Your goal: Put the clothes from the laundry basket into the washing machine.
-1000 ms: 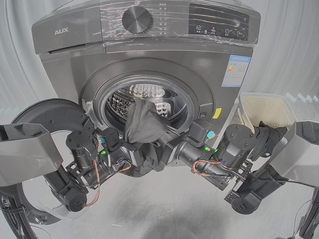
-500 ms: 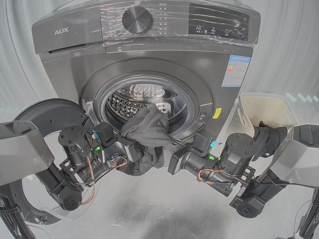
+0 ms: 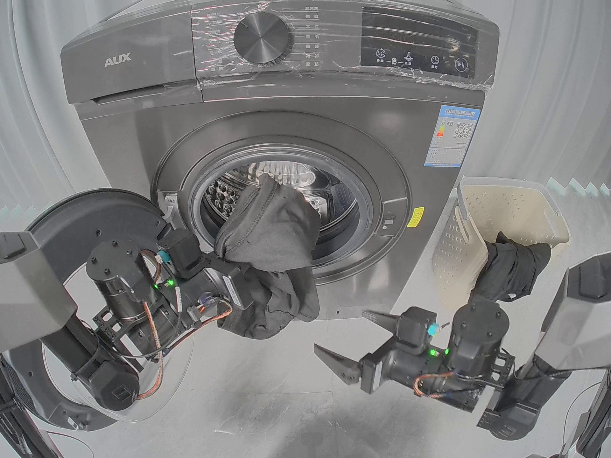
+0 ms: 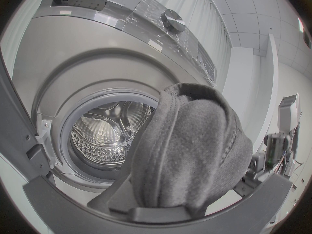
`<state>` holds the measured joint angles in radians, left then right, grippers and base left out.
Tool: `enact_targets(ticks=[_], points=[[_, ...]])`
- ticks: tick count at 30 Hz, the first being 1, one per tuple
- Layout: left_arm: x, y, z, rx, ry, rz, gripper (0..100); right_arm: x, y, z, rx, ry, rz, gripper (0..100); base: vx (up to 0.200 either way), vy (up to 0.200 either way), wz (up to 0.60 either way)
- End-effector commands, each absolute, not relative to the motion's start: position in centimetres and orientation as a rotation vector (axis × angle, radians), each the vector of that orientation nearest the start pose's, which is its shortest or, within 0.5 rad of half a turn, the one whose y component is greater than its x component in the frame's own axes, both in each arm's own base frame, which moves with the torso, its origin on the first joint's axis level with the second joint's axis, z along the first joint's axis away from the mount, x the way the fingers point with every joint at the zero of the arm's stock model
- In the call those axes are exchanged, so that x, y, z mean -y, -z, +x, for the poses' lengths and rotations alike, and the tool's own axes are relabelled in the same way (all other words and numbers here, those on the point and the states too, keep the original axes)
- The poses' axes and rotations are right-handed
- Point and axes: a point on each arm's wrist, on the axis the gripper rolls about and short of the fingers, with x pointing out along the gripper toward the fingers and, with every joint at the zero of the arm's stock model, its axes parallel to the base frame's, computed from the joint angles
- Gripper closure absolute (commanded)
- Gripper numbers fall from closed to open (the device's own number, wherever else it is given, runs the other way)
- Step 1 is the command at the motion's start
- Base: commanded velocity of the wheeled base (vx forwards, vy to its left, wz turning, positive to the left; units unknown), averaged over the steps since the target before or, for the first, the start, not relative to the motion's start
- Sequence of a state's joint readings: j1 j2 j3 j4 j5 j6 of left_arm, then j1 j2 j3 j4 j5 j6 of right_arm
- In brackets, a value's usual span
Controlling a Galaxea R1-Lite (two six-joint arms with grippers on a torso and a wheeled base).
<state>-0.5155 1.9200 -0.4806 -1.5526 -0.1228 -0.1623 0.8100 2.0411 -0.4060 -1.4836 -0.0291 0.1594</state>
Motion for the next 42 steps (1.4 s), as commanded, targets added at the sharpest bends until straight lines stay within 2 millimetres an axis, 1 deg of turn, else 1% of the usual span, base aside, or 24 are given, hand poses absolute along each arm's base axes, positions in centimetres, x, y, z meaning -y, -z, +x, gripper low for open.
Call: enact_targets(ticks=[1, 3, 4, 6, 8, 10, 12, 16, 19, 20, 23, 28, 37, 42], points=[[14.5, -14.9, 22.6, 0.090, 0.697, -0.199, 100, -18.3, -5.4, 17.4, -0.352, -0.761, 0.004, 0, 0.000, 0.000, 0.00], [14.5, -15.0, 22.2, 0.089, 0.704, -0.200, 100, -18.2, -5.5, 17.6, -0.342, -0.753, 0.010, 0, 0.000, 0.000, 0.00], [14.2, -15.0, 21.7, 0.086, 0.705, -0.201, 100, -18.2, -6.1, 17.9, -0.311, -0.747, 0.025, 0, 0.000, 0.000, 0.00], [14.0, -15.0, 21.4, 0.080, 0.705, -0.202, 100, -18.2, -6.8, 18.7, -0.265, -0.731, 0.053, 0, 0.000, 0.000, 0.00], [14.0, -14.8, 21.4, 0.071, 0.699, -0.198, 100, -17.7, -7.3, 19.7, -0.227, -0.695, 0.074, 0, 0.000, 0.000, 0.00], [13.9, -14.7, 21.3, 0.068, 0.696, -0.200, 100, -17.3, -7.5, 20.3, -0.220, -0.671, 0.081, 0, 0.000, 0.000, 0.00], [13.6, -14.5, 21.1, 0.053, 0.689, -0.198, 100, -16.5, -7.6, 21.2, -0.209, -0.627, 0.097, 0, 0.000, 0.000, 0.00], [13.1, -14.0, 20.5, 0.027, 0.681, -0.191, 100, -15.7, -7.6, 21.8, -0.212, -0.593, 0.111, 0, 0.000, 0.000, 0.00], [12.9, -13.7, 20.2, 0.014, 0.681, -0.184, 100, -15.8, -7.5, 21.8, -0.214, -0.595, 0.112, 0, 0.000, 0.000, 0.00], [12.9, -13.2, 20.0, -0.009, 0.677, -0.175, 100, -15.9, -7.4, 21.8, -0.217, -0.597, 0.112, 0, 0.000, 0.000, 0.00], [12.8, -12.6, 20.1, -0.028, 0.665, -0.153, 100, -15.9, -7.2, 21.5, -0.232, -0.599, 0.108, 0, 0.000, 0.000, 0.00], [12.3, -12.6, 20.0, -0.025, 0.641, -0.125, 100, -15.9, -7.4, 21.6, -0.234, -0.592, 0.153, 0, 0.000, 0.000, 0.00], [12.3, -12.2, 20.2, -0.040, 0.640, -0.121, 100, -15.7, -7.6, 21.5, -0.229, -0.583, 0.156, 0, 0.000, 0.000, 0.00], [12.6, -11.8, 20.4, -0.051, 0.633, -0.106, 100, -15.8, -7.4, 21.5, -0.234, -0.586, 0.156, 0, 0.200, 0.000, 0.00]])
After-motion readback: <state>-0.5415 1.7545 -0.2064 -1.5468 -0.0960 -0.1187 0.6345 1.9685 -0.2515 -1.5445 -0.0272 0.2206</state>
